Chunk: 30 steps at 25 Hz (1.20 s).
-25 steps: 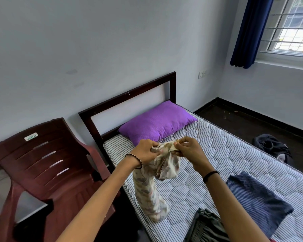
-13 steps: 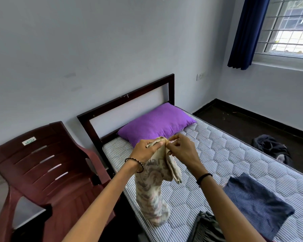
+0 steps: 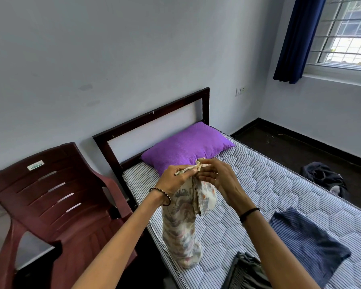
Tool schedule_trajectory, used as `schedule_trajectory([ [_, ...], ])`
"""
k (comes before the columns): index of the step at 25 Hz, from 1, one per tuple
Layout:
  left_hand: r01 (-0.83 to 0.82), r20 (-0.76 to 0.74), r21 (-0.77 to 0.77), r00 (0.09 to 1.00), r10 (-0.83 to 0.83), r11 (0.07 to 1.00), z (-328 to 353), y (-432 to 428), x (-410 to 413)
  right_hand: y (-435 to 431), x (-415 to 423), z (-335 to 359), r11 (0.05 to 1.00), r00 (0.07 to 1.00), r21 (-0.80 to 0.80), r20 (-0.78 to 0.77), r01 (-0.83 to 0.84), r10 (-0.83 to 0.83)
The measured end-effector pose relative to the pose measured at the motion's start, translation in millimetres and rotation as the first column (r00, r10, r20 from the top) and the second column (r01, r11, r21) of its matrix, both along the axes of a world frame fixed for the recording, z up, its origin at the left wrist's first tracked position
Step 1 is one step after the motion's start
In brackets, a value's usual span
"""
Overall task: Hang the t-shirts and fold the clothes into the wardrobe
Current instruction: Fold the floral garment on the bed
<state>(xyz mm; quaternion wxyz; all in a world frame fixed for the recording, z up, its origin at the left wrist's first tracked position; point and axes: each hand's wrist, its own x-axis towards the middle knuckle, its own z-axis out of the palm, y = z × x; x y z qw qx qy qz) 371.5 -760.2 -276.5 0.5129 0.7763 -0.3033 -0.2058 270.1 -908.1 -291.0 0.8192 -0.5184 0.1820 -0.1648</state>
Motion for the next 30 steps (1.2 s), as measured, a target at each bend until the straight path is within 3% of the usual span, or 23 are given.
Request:
schedule_trajectory([
  [2, 0.067, 0.003, 0.007, 0.998, -0.067, 0.998, 3, 3, -1, 0, -3, -2, 0.998, 1.000, -0.065, 0.007, -0.024, 0.025],
  [5, -0.006, 0.185, 0.058, 0.983, -0.005, 0.998, 0, 2, 2, -1, -5, -3, 0.956, 0.999, -0.294, -0.029, -0.026, 0.018],
  [6, -0.042, 0.250, 0.078, 0.968, 0.022, 0.996, -1, 1, 5, -3, -4, -3, 0.892, 0.999, -0.453, -0.041, 0.004, -0.025],
  [8, -0.015, 0.324, 0.130, 0.945, -0.028, 0.991, -1, 3, 12, -9, -2, -7, 0.629, 0.997, -0.777, -0.019, 0.034, -0.077],
  [9, 0.019, 0.354, 0.178, 0.932, -0.082, 0.984, -1, 5, 14, -13, -1, -8, 0.501, 0.999, -0.865, -0.003, 0.023, -0.051],
  [11, 0.061, 0.411, 0.277, 0.895, -0.176, 0.959, 1, 9, 15, -17, 1, -6, 0.360, 0.996, -0.929, -0.070, -0.083, 0.051],
  [13, 0.078, 0.445, 0.312, 0.868, -0.218, 0.947, 1, 13, 16, -22, 1, -5, 0.235, 0.952, -0.924, -0.284, -0.303, 0.109],
  [16, 0.095, 0.454, 0.294, 0.862, -0.226, 0.951, 3, 20, 17, -34, 0, -17, 0.000, 0.858, -0.859, -0.512, -0.512, 0.035],
  [18, 0.078, 0.458, 0.259, 0.868, -0.193, 0.963, 5, 27, 19, -42, -5, -24, 0.059, 0.850, -0.849, -0.527, -0.526, -0.008],
  [21, -0.012, 0.492, 0.226, 0.865, -0.103, 0.974, 3, 37, 28, -55, -13, -25, 0.459, 0.894, -0.787, -0.446, -0.414, 0.042],
  [23, -0.053, 0.468, 0.200, 0.882, -0.048, 0.978, 2, 42, 32, -59, -20, -21, 0.734, 0.945, -0.624, -0.317, -0.269, 0.077],
  [25, -0.038, 0.357, 0.115, 0.934, -0.005, 0.993, 2, 44, 35, -60, -22, -16, 0.912, 0.982, -0.385, -0.169, -0.144, 0.084],
  [27, -0.019, 0.261, 0.056, 0.965, 0.003, 0.998, 9, 43, 35, -57, -23, -9, 0.958, 0.996, -0.283, -0.083, -0.044, 0.022],
  [30, -0.002, 0.317, 0.142, 0.948, -0.043, 0.990, 23, 37, 41, -56, -17, 1, 0.940, 0.997, -0.335, -0.028, 0.059, -0.073],
])
